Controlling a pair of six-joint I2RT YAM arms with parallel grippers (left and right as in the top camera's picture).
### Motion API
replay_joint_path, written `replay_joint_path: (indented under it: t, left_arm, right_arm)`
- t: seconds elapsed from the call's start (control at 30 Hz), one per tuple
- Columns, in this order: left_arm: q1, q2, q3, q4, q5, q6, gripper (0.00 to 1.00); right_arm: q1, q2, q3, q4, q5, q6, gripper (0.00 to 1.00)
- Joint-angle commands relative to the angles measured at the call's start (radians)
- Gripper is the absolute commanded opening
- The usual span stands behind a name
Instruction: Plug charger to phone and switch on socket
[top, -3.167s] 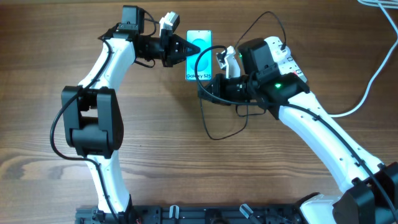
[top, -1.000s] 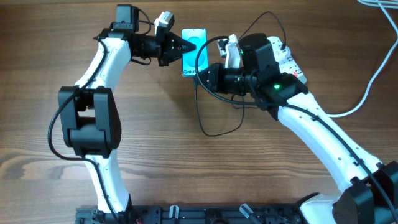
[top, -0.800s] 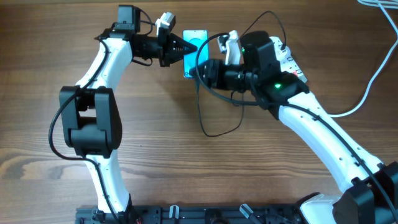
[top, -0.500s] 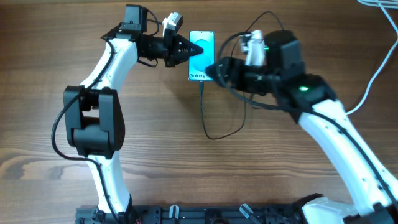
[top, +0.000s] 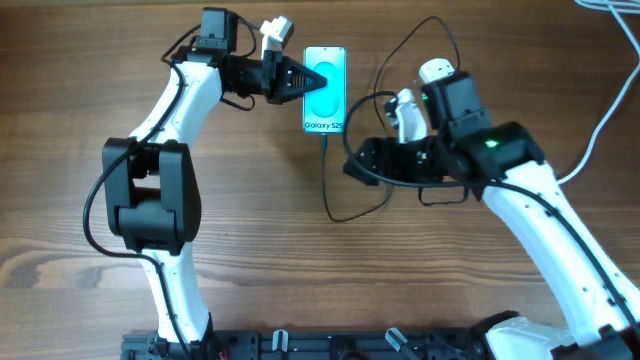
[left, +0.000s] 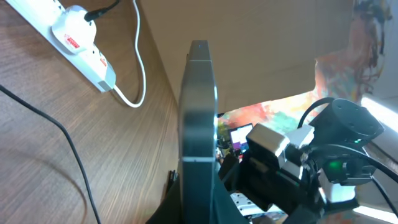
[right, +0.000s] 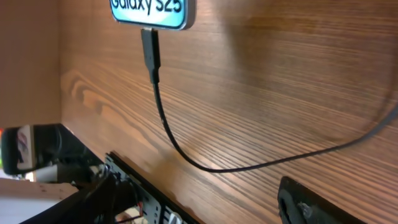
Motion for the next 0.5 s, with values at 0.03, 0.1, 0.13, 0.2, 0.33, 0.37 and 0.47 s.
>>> replay_joint_path:
  t: [0.03,0.1,0.13,0.2,0.33,0.37,0.47]
  left_arm:
    - [0.002,-0.035,0.002,0.007,0.056,0.077,0.04]
    - [0.002,-0.035,0.002,0.008,0.056,0.1,0.04]
    - [0.002,-0.035,0.002,0.009,0.056,0.102,0.04]
    - [0.002,-0.035,0.002,0.011,0.056,0.125,0.04]
    - [0.002,-0.035,0.002,0.008,0.056,0.123,0.04]
    - [0.002,-0.035,0.002,0.003,0.056,0.123,0.04]
    - [0.002,-0.035,0.002,-0.005,0.055,0.107,0.04]
  right_arm:
    - [0.026,0.068,0.006,0.021,0.017,-0.028,0.84]
    - [0.029,0.097,0.006,0.021,0.025,-0.027,0.83]
    - [0.029,0.112,0.006,0.023,0.024,-0.026,0.82]
    - [0.029,0.14,0.007,0.042,0.005,-0.012,0.78]
    - [0.032,0.152,0.007,0.121,-0.08,-0.012,0.68]
    - [0.035,0.152,0.007,0.144,-0.089,-0.007,0.65]
    - [0.054,0.152,0.007,0.208,-0.071,0.058,0.56]
